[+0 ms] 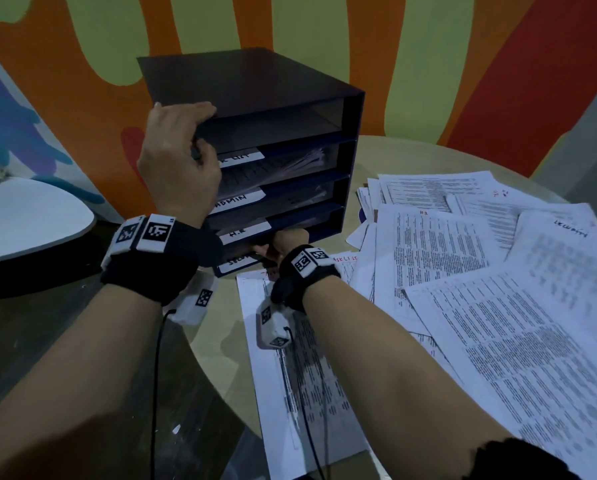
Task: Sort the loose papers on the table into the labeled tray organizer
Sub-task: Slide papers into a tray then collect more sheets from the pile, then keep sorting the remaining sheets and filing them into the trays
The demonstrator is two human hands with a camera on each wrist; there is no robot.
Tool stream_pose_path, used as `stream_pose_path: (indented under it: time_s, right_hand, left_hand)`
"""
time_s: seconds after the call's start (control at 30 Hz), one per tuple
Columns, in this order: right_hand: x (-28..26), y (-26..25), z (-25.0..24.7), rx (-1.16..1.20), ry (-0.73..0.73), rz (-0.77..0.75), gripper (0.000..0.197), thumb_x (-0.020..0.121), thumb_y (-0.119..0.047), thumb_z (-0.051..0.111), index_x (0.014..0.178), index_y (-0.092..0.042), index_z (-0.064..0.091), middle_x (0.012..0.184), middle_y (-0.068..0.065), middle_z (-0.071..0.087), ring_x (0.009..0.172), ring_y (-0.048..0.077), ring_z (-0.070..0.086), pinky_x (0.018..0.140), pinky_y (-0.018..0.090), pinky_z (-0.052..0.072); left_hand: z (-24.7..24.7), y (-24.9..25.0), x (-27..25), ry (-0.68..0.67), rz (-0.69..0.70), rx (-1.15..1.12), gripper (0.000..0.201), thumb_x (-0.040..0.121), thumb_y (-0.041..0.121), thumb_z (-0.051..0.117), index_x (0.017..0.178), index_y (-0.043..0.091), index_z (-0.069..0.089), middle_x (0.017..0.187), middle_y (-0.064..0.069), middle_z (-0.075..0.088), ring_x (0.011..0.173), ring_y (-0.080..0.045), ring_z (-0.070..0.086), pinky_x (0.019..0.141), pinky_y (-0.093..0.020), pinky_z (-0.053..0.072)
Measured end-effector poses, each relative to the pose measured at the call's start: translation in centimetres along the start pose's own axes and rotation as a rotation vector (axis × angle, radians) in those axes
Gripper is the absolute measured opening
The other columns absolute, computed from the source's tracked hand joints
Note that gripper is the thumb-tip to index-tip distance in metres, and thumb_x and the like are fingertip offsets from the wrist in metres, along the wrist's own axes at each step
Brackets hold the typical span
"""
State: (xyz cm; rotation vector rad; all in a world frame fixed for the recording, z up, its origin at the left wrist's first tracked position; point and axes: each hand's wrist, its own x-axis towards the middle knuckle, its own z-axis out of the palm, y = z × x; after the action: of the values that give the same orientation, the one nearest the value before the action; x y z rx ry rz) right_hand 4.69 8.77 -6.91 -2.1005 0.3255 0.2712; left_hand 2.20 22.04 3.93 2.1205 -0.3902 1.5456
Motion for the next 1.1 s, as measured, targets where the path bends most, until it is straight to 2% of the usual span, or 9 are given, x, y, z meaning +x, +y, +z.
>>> stream_pose_path:
  time_s: [0.1, 0.17, 0.27, 0.5, 0.63, 0.73, 0.87, 0.93, 1.1]
  right_hand:
    - [-0.6, -0.1, -0.9, 0.275, -0.036, 0.050, 0.053, 0.098, -0.056, 0.036, 0.111, -0.012, 0.063, 0.116, 0.005, 0.067, 0.110, 0.022, 0.062, 0.082, 0.025, 0.044]
    - [-0.8, -0.4, -2.2, 0.746, -0.243, 0.218, 0.035, 0.102, -0.022, 0.045, 0.127, 0.002, 0.053, 0.122, 0.017, 0.062, 0.110, 0.029, 0.063, 0.077, 0.029, 0.052]
    - [-2.8, 0.0, -4.9, 0.673, -0.255, 0.144, 0.025, 0.091, 0.009, 0.054, 0.116, 0.014, 0.053, 0.089, 0.028, 0.060, 0.060, 0.031, 0.066, 0.050, 0.033, 0.055]
    - [-7.5, 4.7, -17.6, 0.261, -0.025, -0.128, 0.007, 0.092, -0.004, 0.059, 0.098, 0.000, 0.060, 0.090, 0.017, 0.057, 0.069, 0.025, 0.058, 0.047, 0.026, 0.052]
    - [-8.6, 10.8, -25.1, 0.073, 0.281, -0.048, 0.038, 0.088, -0.015, 0.070, 0.122, -0.002, 0.060, 0.113, 0.014, 0.061, 0.094, 0.024, 0.058, 0.063, 0.026, 0.047]
    - [-9.3, 16.0, -29.2, -0.112, 0.363, 0.103, 0.075, 0.080, -0.028, 0.078, 0.142, -0.003, 0.042, 0.145, 0.017, 0.043, 0.123, 0.032, 0.050, 0.096, 0.039, 0.046]
    - [-9.5, 21.4, -30.7, -0.649, 0.110, 0.414, 0.116, 0.031, -0.082, 0.075, 0.118, -0.009, 0.052, 0.132, 0.014, 0.047, 0.124, 0.036, 0.048, 0.086, 0.037, 0.046]
    - [-8.1, 24.0, -30.9, -0.748, 0.095, 0.457, 0.130, 0.013, -0.083, 0.068, 0.116, -0.005, 0.051, 0.128, 0.015, 0.047, 0.117, 0.036, 0.048, 0.084, 0.040, 0.047]
    - [-9.7, 22.6, -30.6, -0.767, 0.196, 0.441, 0.117, 0.045, -0.059, 0.088, 0.137, -0.008, 0.036, 0.135, 0.016, 0.040, 0.126, 0.035, 0.041, 0.103, 0.044, 0.042]
  left_hand:
    - [0.0, 0.1, 0.1, -0.001, -0.008, 0.007, 0.042, 0.073, -0.006, 0.050, 0.107, 0.010, 0.070, 0.109, -0.003, 0.071, 0.105, -0.020, 0.062, 0.108, -0.043, 0.038]
    - [0.0, 0.3, 0.0, -0.002, -0.016, 0.009, 0.043, 0.073, -0.005, 0.049, 0.108, 0.010, 0.069, 0.110, -0.004, 0.070, 0.106, -0.021, 0.061, 0.109, -0.042, 0.037]
    - [0.0, 0.5, -0.1, 0.015, -0.037, 0.005, 0.044, 0.073, -0.005, 0.049, 0.109, 0.011, 0.068, 0.110, -0.005, 0.069, 0.107, -0.021, 0.058, 0.107, -0.045, 0.039]
    - [0.0, 1.4, -0.4, 0.036, -0.085, 0.008, 0.042, 0.077, -0.004, 0.045, 0.111, 0.008, 0.065, 0.110, -0.011, 0.066, 0.109, -0.028, 0.052, 0.100, -0.038, 0.042]
    - [0.0, 1.7, -0.7, 0.016, -0.083, 0.014, 0.041, 0.077, -0.002, 0.043, 0.114, 0.006, 0.061, 0.111, -0.016, 0.062, 0.112, -0.030, 0.048, 0.100, -0.045, 0.041]
    - [0.2, 1.9, -0.8, 0.006, -0.100, 0.023, 0.041, 0.077, -0.001, 0.044, 0.115, 0.005, 0.059, 0.113, -0.018, 0.059, 0.115, -0.036, 0.047, 0.100, -0.044, 0.041]
    - [0.4, 3.0, -0.9, 0.031, -0.147, 0.014, 0.040, 0.076, -0.001, 0.043, 0.113, 0.003, 0.058, 0.112, -0.019, 0.055, 0.117, -0.042, 0.047, 0.097, -0.040, 0.043]
    - [0.3, 3.7, -0.9, 0.033, -0.169, 0.006, 0.041, 0.075, -0.001, 0.042, 0.113, 0.001, 0.058, 0.113, -0.020, 0.055, 0.117, -0.043, 0.047, 0.097, -0.040, 0.043]
    - [0.4, 4.3, -0.5, -0.039, -0.240, 0.089, 0.041, 0.076, 0.009, 0.045, 0.114, 0.004, 0.058, 0.119, -0.017, 0.057, 0.127, -0.039, 0.040, 0.110, -0.043, 0.029]
